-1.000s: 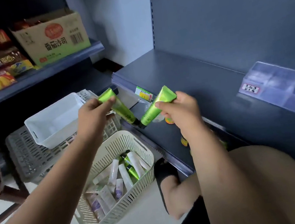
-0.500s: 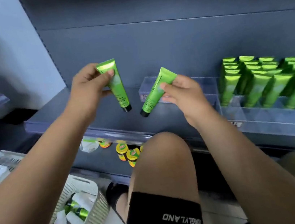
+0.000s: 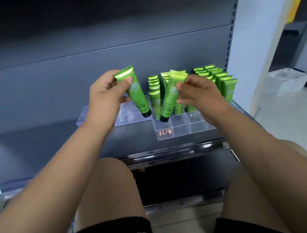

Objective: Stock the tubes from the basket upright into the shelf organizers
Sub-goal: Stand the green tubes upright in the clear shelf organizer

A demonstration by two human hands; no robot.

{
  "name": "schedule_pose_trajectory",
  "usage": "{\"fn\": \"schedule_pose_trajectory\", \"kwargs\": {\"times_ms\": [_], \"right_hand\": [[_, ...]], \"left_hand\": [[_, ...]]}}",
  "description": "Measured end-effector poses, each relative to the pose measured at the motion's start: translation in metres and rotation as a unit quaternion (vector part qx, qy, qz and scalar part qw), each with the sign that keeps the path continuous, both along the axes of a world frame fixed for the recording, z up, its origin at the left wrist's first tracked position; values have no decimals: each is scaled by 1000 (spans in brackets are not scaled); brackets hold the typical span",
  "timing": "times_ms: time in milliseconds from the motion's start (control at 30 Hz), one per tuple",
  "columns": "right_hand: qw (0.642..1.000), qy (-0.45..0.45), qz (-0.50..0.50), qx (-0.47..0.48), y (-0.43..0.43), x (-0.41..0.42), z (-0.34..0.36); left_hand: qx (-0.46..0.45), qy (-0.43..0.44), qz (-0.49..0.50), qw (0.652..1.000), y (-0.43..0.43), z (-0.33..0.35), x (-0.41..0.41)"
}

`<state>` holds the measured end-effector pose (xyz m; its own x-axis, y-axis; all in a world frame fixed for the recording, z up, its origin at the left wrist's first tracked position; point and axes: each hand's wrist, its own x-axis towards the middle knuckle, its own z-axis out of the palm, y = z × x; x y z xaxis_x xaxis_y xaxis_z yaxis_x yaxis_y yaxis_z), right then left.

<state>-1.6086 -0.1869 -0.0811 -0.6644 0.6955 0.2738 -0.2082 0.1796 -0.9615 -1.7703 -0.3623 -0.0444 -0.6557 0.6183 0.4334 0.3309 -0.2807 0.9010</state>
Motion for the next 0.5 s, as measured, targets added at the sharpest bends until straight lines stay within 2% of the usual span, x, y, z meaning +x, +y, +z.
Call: {"fn": "schedule_pose_trajectory", "kwargs": {"times_ms": [300, 500], "right_hand": [[990, 55, -123, -29, 76, 63, -43], [985, 80, -151, 25, 100, 46, -31]], "left_hand": [[-35, 15, -27, 999, 90, -35, 34], [-15, -8, -33, 999, 134, -55, 29]]}}
